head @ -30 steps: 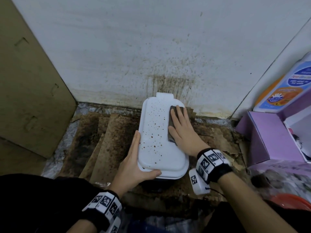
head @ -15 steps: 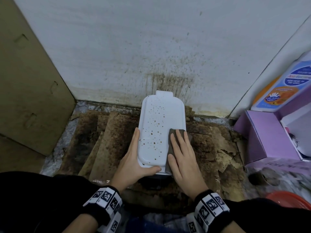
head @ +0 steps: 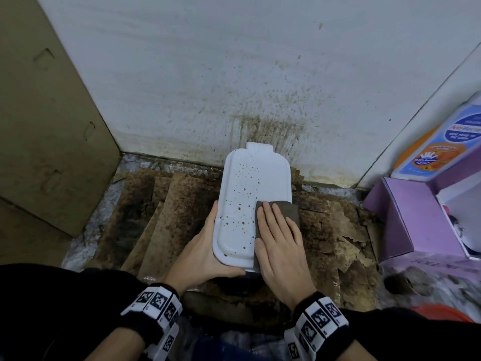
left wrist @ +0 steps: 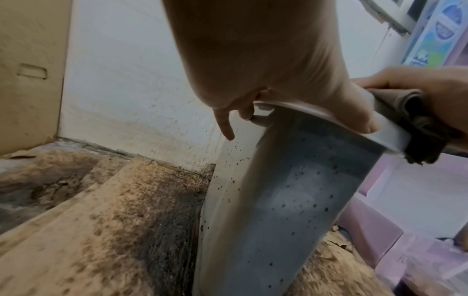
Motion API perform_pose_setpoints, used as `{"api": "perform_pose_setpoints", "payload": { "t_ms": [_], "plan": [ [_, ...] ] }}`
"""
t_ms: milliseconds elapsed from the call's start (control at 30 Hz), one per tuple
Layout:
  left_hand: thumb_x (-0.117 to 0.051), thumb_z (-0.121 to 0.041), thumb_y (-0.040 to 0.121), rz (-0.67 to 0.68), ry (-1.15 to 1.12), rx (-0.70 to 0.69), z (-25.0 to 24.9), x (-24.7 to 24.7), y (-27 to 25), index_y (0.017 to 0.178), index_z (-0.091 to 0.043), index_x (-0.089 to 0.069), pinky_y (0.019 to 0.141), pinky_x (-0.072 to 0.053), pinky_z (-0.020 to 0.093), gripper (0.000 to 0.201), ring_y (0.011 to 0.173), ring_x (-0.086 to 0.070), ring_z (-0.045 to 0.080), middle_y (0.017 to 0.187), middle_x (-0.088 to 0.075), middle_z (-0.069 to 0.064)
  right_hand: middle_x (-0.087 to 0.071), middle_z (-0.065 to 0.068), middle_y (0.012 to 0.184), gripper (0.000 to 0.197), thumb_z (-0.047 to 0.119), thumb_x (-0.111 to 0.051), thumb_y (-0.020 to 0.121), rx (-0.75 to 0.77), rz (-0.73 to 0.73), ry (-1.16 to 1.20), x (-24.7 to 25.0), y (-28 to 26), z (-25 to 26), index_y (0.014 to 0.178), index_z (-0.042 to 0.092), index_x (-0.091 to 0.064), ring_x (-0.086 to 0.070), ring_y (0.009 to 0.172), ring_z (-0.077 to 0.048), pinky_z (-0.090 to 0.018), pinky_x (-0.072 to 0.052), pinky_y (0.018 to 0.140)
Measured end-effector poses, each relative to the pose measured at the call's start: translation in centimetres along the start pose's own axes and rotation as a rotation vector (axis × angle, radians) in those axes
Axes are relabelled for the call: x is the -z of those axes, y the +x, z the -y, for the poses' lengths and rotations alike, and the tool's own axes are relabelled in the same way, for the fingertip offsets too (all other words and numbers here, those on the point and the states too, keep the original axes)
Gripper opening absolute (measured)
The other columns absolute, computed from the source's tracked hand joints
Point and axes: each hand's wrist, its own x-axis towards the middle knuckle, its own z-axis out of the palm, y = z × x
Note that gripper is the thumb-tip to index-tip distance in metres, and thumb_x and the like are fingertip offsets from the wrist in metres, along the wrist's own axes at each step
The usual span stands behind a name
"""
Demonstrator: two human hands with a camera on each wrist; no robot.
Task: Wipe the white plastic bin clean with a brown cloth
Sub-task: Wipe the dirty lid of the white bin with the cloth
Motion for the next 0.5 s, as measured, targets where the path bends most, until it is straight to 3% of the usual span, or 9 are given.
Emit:
{"api": "perform_pose_setpoints", "payload": {
  "t_ms": [100,233,333,400,500],
  "plan": [
    [-0.095,-0.065,0.052,-0.014,-0.014,-0.004,0.1,-0.1,0.0,0.153,-0.057,0.015,0.114,-0.043,0.043,0.150,0.145,-0.035,-0.004,0.161,-0.019,-0.036,-0.022,-0.007,0.167,0.058,0.032,-0.028,0.105,0.022,0.030,-0.066,-0.1,0.8,1.6,0.159,0.009,-0.024,-0.017,0.156,-0.021,-0.041,-0.022,0.122],
    [-0.091,-0.062,0.062,-0.009,-0.018,-0.015,0.6,-0.2,0.3,0.153,-0.056,0.017,0.110,-0.046,0.039,0.142,0.140,-0.043,-0.002,0.155,-0.019,-0.043,-0.018,-0.011,0.168,0.061,0.034,-0.022,0.106,0.003,0.077,-0.085,-0.4,2.0,4.2,0.159,0.005,-0.021,-0.014,0.156,-0.025,-0.042,-0.021,0.123],
    [-0.084,-0.054,0.074,-0.003,-0.006,-0.017,1.1,-0.2,0.4,0.154,-0.053,0.018,0.110,-0.045,0.035,0.130,0.137,-0.046,-0.002,0.153,-0.022,-0.040,-0.015,-0.012,0.168,0.062,0.035,-0.022,0.105,-0.007,0.090,-0.070,-0.7,2.9,6.2,0.159,0.005,-0.019,-0.011,0.157,-0.025,-0.042,-0.016,0.123],
    [-0.077,-0.049,0.084,0.000,0.003,-0.022,1.5,-0.2,0.4,0.156,-0.051,0.017,0.110,-0.041,0.027,0.118,0.131,-0.045,-0.011,0.146,-0.021,-0.050,-0.009,-0.011,0.169,0.063,0.036,-0.021,0.105,-0.009,0.098,-0.057,-0.9,3.3,7.5,0.160,0.006,-0.016,-0.005,0.157,-0.023,-0.042,-0.012,0.123],
    [-0.068,-0.046,0.094,-0.012,0.028,-0.052,1.5,-0.1,0.2,0.159,-0.043,0.013,0.107,-0.030,0.008,0.105,0.127,-0.032,-0.030,0.142,-0.009,-0.062,-0.004,-0.010,0.170,0.063,0.036,-0.017,0.105,-0.007,0.106,-0.060,-1.1,3.8,8.7,0.160,0.006,-0.014,0.000,0.158,-0.023,-0.043,-0.009,0.122]
  ]
}}
